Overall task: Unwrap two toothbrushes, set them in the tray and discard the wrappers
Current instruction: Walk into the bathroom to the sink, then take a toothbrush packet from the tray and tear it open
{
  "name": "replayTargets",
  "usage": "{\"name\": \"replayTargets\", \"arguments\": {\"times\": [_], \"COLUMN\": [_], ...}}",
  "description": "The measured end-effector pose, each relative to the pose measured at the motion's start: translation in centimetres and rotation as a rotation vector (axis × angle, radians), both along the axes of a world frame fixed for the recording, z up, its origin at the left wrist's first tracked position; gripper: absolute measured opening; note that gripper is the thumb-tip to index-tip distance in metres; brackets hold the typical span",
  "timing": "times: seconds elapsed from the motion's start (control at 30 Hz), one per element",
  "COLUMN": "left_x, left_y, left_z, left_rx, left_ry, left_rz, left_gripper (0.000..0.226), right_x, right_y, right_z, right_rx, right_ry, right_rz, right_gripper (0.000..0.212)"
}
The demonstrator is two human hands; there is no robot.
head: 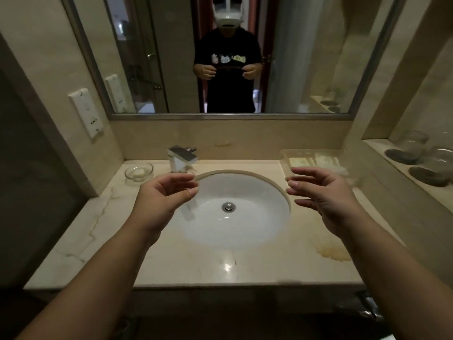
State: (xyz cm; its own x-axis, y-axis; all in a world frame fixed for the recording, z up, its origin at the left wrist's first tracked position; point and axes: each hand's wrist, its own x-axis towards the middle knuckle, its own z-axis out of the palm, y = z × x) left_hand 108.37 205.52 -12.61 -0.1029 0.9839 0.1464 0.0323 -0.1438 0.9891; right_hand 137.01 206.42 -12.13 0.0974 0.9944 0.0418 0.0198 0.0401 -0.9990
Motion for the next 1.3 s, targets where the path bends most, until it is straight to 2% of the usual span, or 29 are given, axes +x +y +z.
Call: {"name": "replayTargets", "arguments": {"times": [0.47,0.63,0.93,1.3], "left_x": [0.0,0.1,4.7,18.2], "left_y": [7.3,10.1,19.7,27.4], "left_z": [-3.7,-4.1,-5.7,-7.0], "left_rx": [-0.057,-0.074,-0.131,-0.157], "left_ry": [-0.042,-0.039,-0.015,-0.020], "left_rz": [0.297,0.313,0.051,-0.347], "left_gripper": [0.028,0.027,0.028,0.028], "right_x": [-2.6,-2.6,2.7,13.6], "right_y": [14.3,17.2,20.7,18.5], "right_z": [-3.4,-4.6,-5.4,-6.9], "right_rx": [-0.087,-0.124,-0.166,-0.217], "right_ry": [-0.010,-0.021,-0.012,0.067], "right_rz": [0.289,0.315,0.099,-0.254], "right_gripper": [0.024,0.024,0.025,0.023]}}
